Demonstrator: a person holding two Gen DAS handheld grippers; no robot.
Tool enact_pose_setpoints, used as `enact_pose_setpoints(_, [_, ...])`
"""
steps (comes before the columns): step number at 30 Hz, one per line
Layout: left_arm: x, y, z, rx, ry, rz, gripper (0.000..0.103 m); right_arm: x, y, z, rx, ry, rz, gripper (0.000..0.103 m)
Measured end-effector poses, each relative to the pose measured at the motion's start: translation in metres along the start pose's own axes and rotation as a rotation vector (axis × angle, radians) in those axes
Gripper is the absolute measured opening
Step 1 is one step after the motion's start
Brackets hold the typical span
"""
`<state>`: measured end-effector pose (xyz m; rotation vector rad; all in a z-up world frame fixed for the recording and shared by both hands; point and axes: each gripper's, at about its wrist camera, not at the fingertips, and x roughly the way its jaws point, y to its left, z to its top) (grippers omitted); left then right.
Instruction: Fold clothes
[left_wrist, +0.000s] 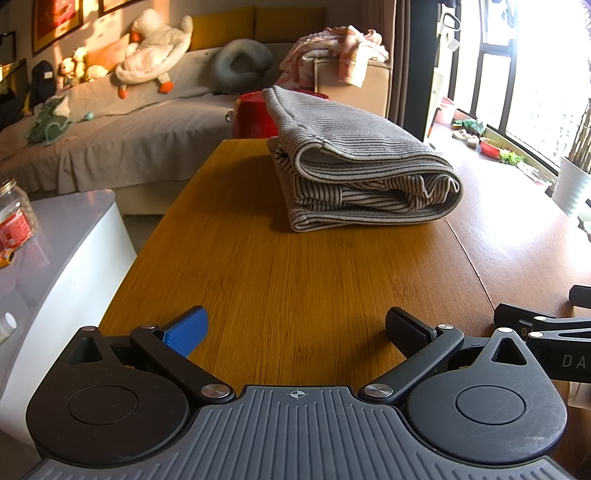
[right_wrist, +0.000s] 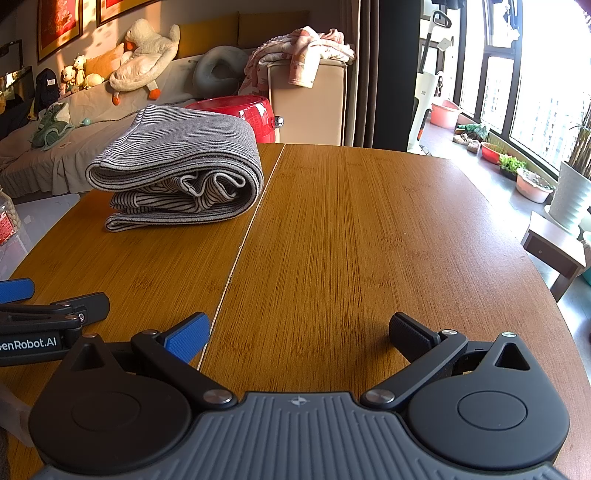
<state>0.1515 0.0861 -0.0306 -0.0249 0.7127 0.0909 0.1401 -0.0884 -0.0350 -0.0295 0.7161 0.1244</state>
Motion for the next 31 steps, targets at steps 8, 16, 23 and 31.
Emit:
enact_pose_setpoints(8, [0.0000, 0.0000, 0.0001, 0.000, 0.000, 0.000, 0.103, 0.0001, 0.0001, 0.0002, 0.000, 0.000, 0.000, 0.103])
enact_pose_setpoints(16, [-0.0001, 0.0000, 0.0000, 0.000, -0.001, 0.000, 0.103, 0.0002, 0.0001, 0.0004, 0.000, 0.000, 0.000, 0.103])
enact_pose_setpoints(23, [-0.0004, -0.0003, 0.0000, 0.001, -0.001, -0.002, 0.103, 0.0003, 0.0002, 0.0004, 0.000, 0.000, 0.000, 0.103])
enact_pose_setpoints(31, [-0.0021, -0.0022, -0.0001, 0.014, -0.003, -0.017, 0.103, 0.0005, 0.0001, 0.0004, 0.000, 0.000, 0.000, 0.103])
